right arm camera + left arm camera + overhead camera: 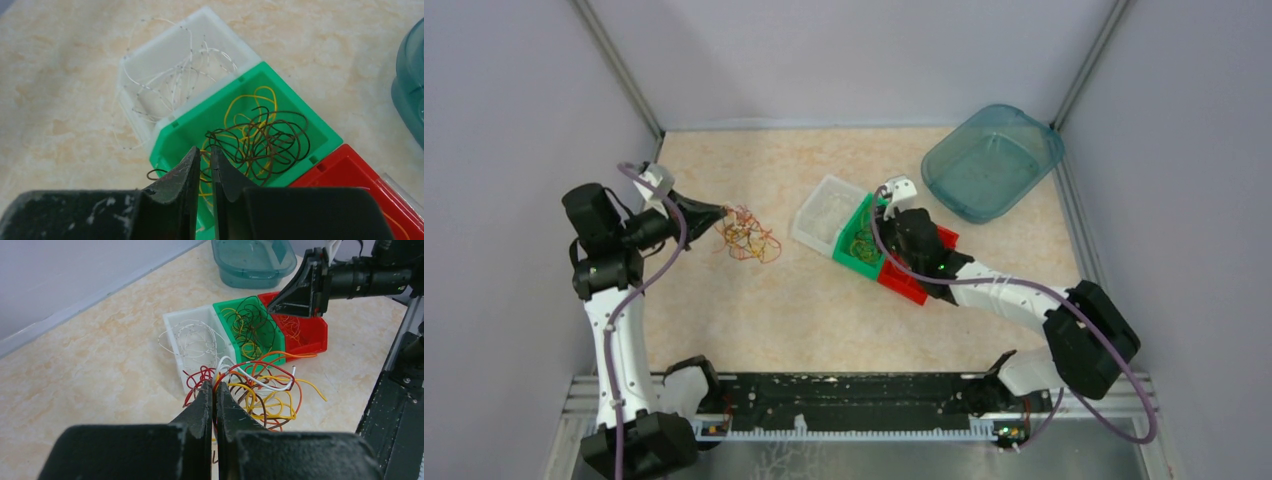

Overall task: Untangle the cables
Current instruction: Place the cable in the bin, then untie the cable.

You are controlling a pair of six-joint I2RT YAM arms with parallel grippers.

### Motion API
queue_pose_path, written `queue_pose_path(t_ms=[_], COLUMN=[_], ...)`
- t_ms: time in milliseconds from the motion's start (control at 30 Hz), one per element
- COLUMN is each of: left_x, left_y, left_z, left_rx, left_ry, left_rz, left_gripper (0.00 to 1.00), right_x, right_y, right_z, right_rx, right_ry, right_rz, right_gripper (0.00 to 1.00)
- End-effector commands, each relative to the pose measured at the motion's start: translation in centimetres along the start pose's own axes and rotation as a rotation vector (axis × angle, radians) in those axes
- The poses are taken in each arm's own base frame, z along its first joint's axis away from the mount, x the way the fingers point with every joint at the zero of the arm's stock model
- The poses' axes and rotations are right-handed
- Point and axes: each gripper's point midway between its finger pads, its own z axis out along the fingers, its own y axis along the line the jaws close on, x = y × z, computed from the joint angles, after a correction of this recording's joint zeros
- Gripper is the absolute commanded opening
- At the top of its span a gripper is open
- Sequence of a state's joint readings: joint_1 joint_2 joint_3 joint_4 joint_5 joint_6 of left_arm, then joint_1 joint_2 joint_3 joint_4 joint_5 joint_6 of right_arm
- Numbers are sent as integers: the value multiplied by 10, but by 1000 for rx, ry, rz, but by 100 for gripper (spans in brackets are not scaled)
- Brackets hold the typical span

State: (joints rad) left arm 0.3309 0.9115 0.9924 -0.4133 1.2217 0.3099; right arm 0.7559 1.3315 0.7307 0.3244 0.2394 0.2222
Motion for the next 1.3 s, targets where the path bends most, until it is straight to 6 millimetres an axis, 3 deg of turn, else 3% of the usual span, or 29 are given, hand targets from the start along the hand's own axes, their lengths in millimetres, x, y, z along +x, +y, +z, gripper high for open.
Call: queue_pose_path(t_ms=[0,67,133,333,433,500,633,767,867,1033,1267], left_x=[-22,-26,-30,-40,-45,-49,-59,-72,-82,-94,-103], left_y=[-8,-11,-14,-18,-22,-28,-39,-48,-53,-60,-63], left_z=[1,1,0,-1,-1,-2,-5,-7,-9,-11,-11], left_rx=[49,61,68,82,100,129,184,209,214,216,218], left_ry=[-48,-55,-61,-73,-80,-87,-103,-118,-130,-155,-165], left_rz=[5,-13,-20,-46,-71,-83,-105,-139,-156,-198,-225], left_gripper=[0,0,0,0,0,0,0,0,0,0,0], right_x=[11,9,-8,-98,-135,-148,-141,-116,-111,-112,-114], right_y=[-12,-13,-14,5,27,50,103,142,167,203,237], right_z=[10,11,8,-24,-48,-63,-86,-92,-94,-98,-81], right_rx=[74,81,89,-1,-133,-268,-558,-706,-779,-896,-969], right_ry=[41,57,20,-213,-326,-378,-404,-404,-438,-523,-548], right_rz=[-16,-43,-51,-36,-35,-42,-74,-101,-66,11,56], right_gripper=[20,34,45,50,53,54,57,63,65,69,69])
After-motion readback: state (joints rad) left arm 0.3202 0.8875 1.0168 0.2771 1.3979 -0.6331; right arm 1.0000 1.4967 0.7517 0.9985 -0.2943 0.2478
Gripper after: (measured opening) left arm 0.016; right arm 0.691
